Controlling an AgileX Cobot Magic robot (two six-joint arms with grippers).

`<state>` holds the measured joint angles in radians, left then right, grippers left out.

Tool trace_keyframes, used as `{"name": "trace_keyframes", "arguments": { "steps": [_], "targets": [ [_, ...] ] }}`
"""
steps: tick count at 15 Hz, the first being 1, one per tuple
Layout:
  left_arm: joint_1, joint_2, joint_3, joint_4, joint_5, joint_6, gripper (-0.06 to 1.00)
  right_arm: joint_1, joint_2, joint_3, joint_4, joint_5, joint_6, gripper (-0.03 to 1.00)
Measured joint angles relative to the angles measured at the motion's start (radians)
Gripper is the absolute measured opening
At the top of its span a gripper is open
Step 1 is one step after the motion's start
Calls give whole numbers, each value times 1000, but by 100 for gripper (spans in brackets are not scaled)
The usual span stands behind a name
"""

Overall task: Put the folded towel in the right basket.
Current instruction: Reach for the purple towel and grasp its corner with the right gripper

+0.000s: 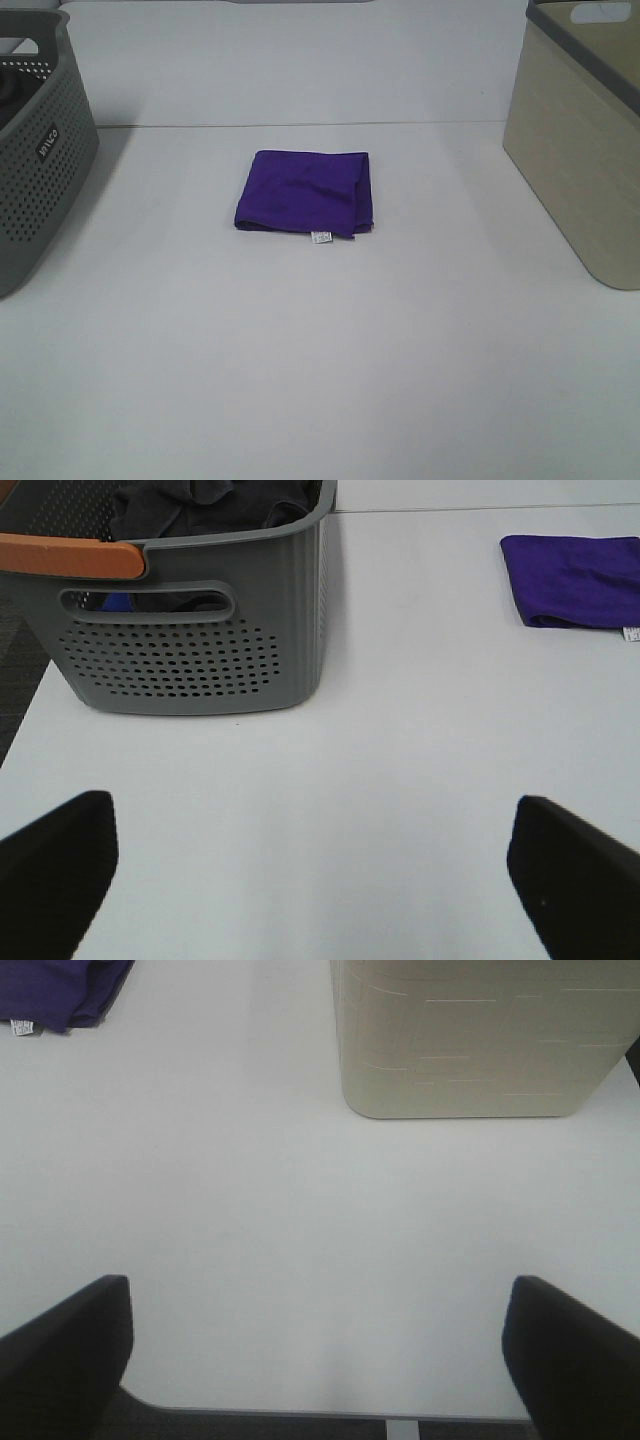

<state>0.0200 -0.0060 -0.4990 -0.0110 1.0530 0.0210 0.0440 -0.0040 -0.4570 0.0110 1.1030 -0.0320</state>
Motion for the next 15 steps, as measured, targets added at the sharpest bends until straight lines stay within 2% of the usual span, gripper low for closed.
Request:
{"name": "trace_keyframes", "arguments": {
  "steps": [15],
  "targets": [
    [0, 0, 0, 0, 0, 0, 99, 0, 0, 0, 0, 0, 0, 97]
  ]
}}
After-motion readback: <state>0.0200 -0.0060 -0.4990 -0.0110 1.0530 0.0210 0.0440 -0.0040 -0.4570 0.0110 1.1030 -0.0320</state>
